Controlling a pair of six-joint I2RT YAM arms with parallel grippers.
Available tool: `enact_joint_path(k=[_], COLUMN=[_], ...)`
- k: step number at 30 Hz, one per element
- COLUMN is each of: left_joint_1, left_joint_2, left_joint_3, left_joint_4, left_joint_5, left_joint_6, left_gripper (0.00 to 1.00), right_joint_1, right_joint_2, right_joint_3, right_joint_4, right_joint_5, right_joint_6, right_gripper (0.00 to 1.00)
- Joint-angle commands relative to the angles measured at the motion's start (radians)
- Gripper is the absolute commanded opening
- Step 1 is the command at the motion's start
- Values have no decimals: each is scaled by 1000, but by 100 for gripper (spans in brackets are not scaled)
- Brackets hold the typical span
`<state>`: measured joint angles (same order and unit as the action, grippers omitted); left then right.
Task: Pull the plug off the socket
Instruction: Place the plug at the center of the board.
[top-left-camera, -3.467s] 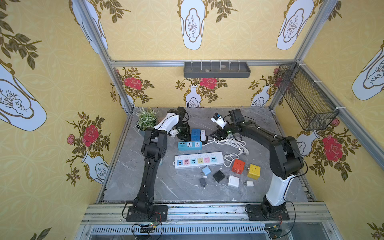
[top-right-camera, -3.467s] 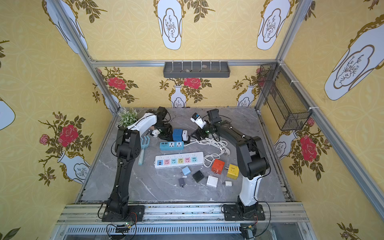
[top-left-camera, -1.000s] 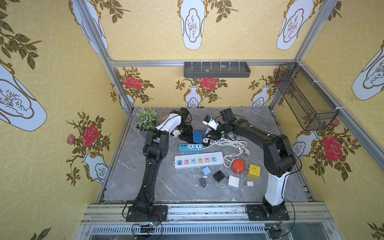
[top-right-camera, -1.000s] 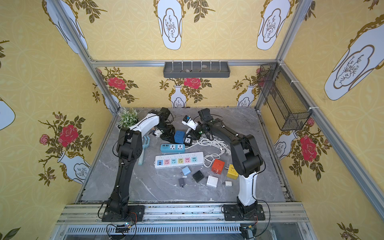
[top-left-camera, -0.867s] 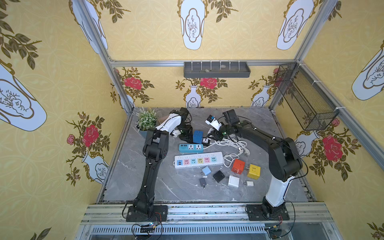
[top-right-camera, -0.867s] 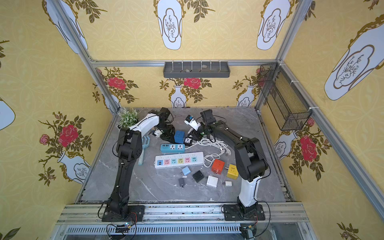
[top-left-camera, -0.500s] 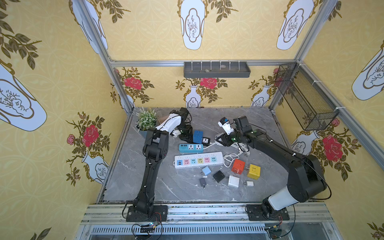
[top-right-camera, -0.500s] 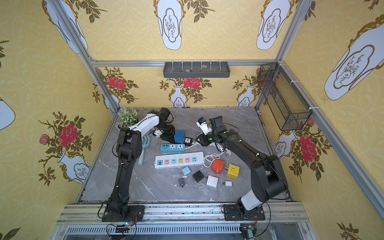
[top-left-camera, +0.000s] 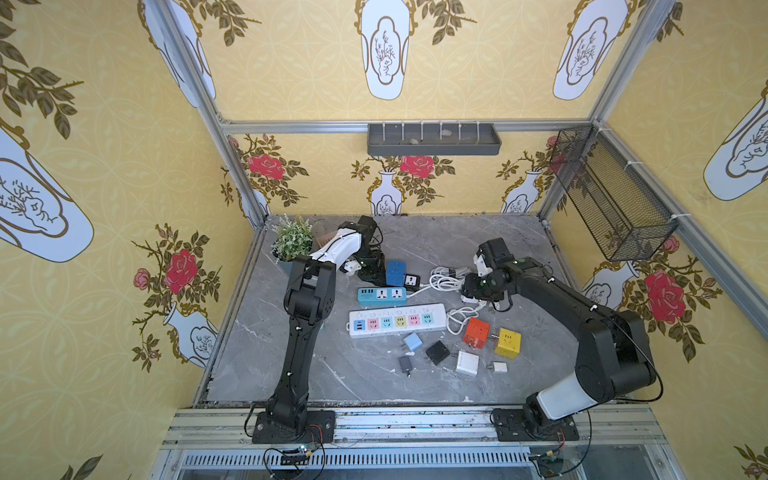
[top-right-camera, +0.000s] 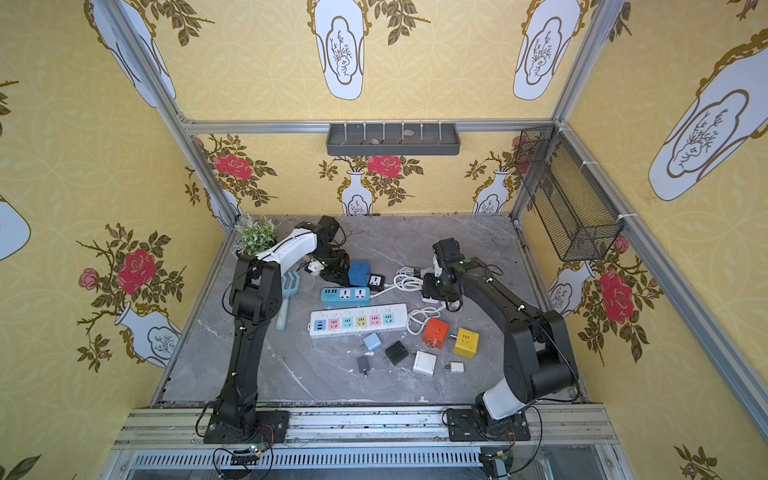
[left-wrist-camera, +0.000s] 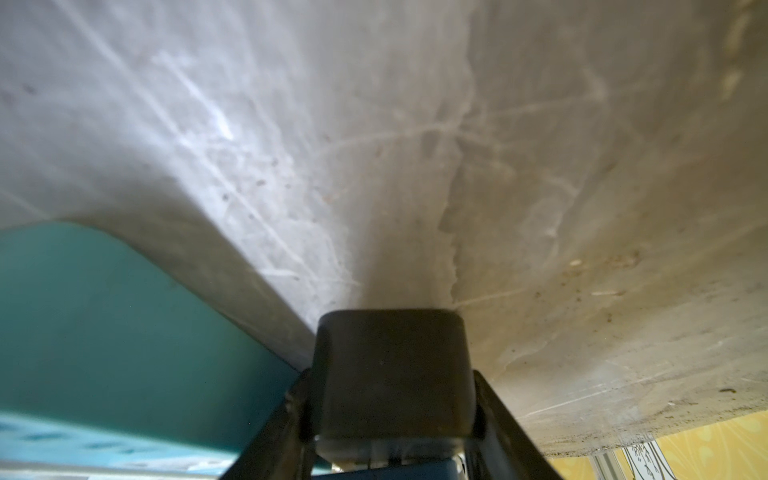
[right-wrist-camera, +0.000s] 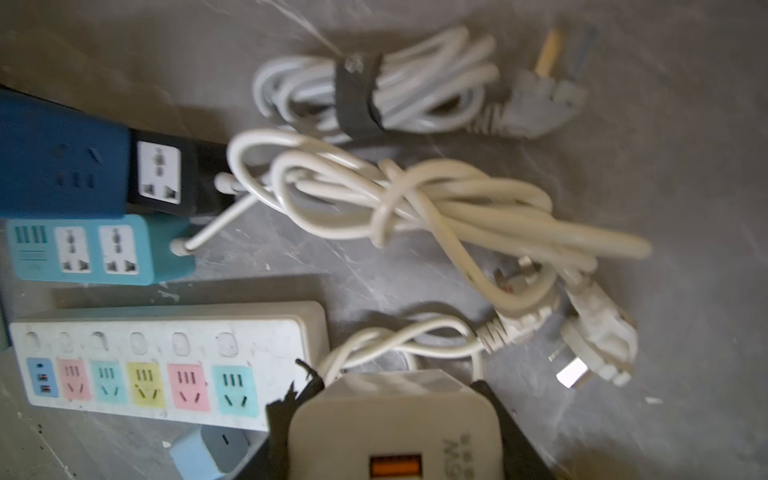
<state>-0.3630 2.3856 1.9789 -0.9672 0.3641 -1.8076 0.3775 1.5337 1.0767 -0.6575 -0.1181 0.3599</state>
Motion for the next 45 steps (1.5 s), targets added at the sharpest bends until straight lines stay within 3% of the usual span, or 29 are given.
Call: enact_joint_path(k=[1,7,12,24,34,39,45], left_joint_1=[-2,-2,-2,-4,-5,-5,-4], left_joint_2=[23,22,20,15,18,18,19], left_joint_3=[-18,-19,-22,-27,-28,-27,-25], left_joint_4=[-15,-8,-8,-4,-2,-2,-1], left_joint_5=[-29,-30,-31,-27,-24,-21,-22], left_joint_6=[-13,-16,-18,-27,-32,-32,-32], left_gripper=[0,0,0,0,0,0,0], right_joint_1=[-36,-151,-300,-509,-584,-591,-591], right_joint_2=[-32,-86,-65,71,151,154,130], right_joint_3=[-24,-86,-89,-74,-75,-80,-75], right_joint_4=[-75,-117,-176,-199,-171,-161,-169], right_joint_5=[77,108,85,-87,-147,-143,-131], right_joint_6=[125,231,242,235,249,260,257], right_gripper=[40,41,42,46,64,78,86])
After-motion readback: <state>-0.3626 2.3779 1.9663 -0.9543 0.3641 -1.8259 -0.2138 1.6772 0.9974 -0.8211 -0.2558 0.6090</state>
